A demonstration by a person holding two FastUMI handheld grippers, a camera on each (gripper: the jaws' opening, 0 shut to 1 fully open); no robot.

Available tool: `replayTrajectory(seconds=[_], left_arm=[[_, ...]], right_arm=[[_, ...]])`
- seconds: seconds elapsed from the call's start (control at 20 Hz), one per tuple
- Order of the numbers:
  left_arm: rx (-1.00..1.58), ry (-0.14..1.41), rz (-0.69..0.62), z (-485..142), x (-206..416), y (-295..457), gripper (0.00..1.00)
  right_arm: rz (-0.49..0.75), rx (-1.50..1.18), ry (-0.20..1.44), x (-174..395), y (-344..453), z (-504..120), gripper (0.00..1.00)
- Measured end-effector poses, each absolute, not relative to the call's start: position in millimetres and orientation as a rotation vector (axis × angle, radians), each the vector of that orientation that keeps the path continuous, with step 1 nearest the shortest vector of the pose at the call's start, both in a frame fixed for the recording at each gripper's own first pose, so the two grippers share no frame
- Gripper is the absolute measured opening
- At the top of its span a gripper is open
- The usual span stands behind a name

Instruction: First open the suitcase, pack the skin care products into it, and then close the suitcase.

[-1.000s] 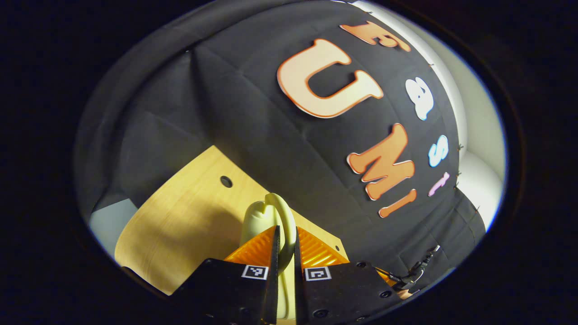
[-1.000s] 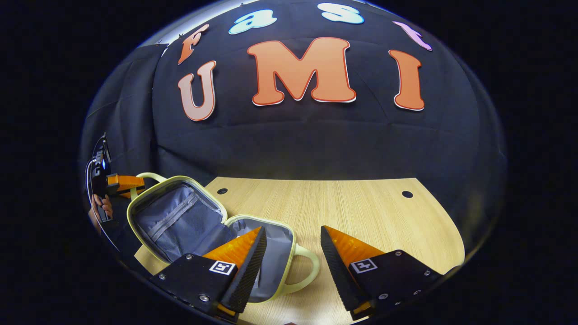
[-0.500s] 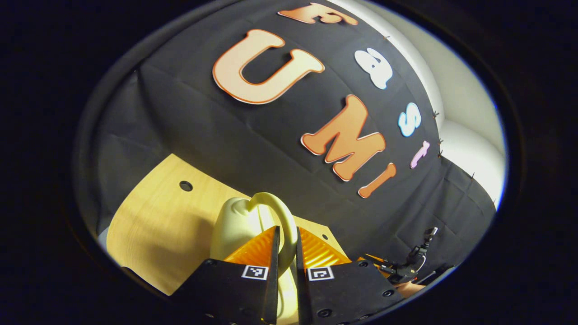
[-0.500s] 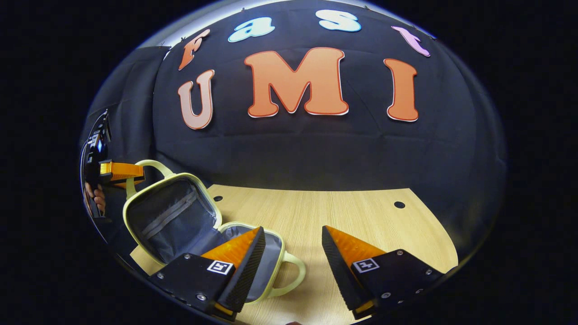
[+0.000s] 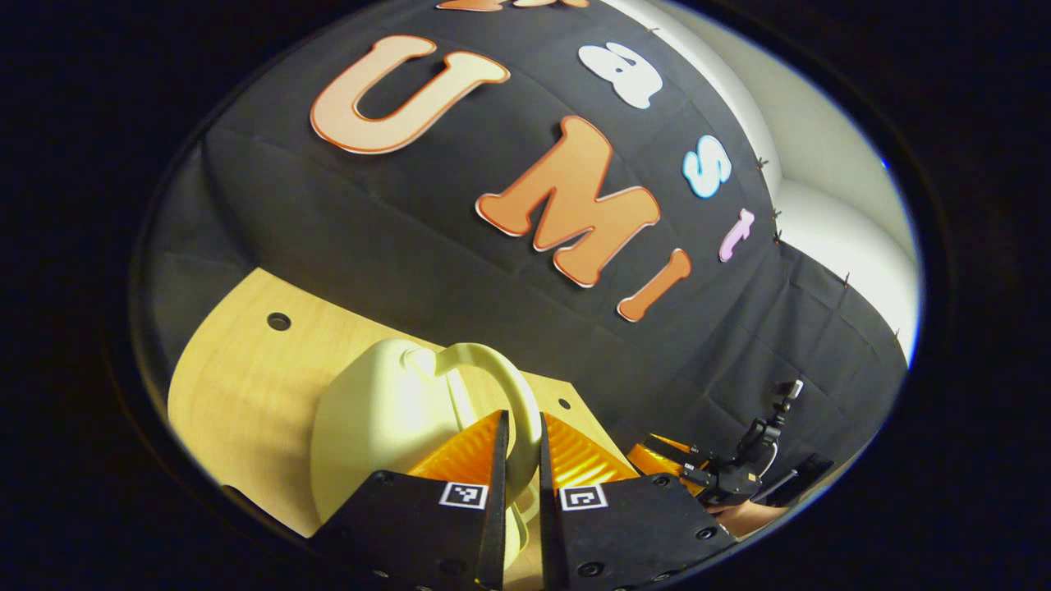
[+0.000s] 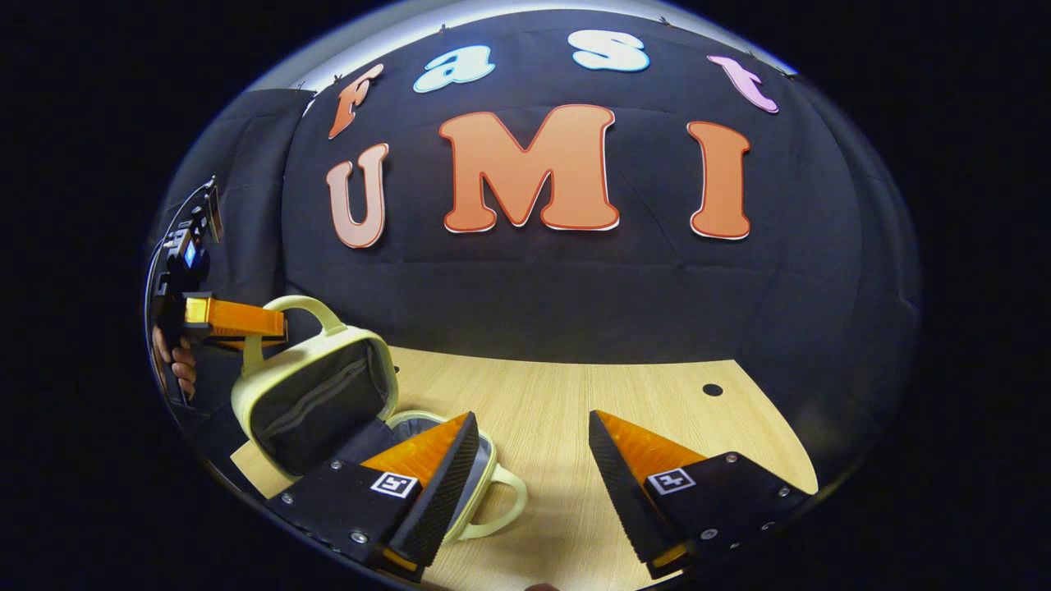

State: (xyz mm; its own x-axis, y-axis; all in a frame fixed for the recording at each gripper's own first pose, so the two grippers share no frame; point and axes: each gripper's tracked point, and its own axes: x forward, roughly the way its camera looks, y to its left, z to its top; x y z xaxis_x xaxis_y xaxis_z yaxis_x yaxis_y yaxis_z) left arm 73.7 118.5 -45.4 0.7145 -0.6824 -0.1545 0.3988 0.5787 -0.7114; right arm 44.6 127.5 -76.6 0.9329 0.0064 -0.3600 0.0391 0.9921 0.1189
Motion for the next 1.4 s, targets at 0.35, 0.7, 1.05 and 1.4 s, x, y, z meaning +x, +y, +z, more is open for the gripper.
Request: replayTrajectory(seconds=[0.35,0.7,1.05,1.4], left_arm=[[-0.676,0.537,-0.724,-73.7,54.3,21.5,0.17],[-0.527,0.669,-0.726,-122.8,30.9,-51.9,0.18],[-0.306,0.779,-0.658,-170.3,18.7,-74.3,0.18],[-0.166,0.771,-0.618,-177.5,9.8,-102.1,0.19]], right_arm=[[-0.016,0.124,0.374,27.9,92.9,-84.0,0.87],[-0.05,0.143,0.383,8.3,46.6,-95.8,0.87],[-0.078,0.151,0.391,-6.4,6.9,-105.8,0.87],[-0.049,0.122,0.381,-15.2,-13.7,-105.2,0.87]])
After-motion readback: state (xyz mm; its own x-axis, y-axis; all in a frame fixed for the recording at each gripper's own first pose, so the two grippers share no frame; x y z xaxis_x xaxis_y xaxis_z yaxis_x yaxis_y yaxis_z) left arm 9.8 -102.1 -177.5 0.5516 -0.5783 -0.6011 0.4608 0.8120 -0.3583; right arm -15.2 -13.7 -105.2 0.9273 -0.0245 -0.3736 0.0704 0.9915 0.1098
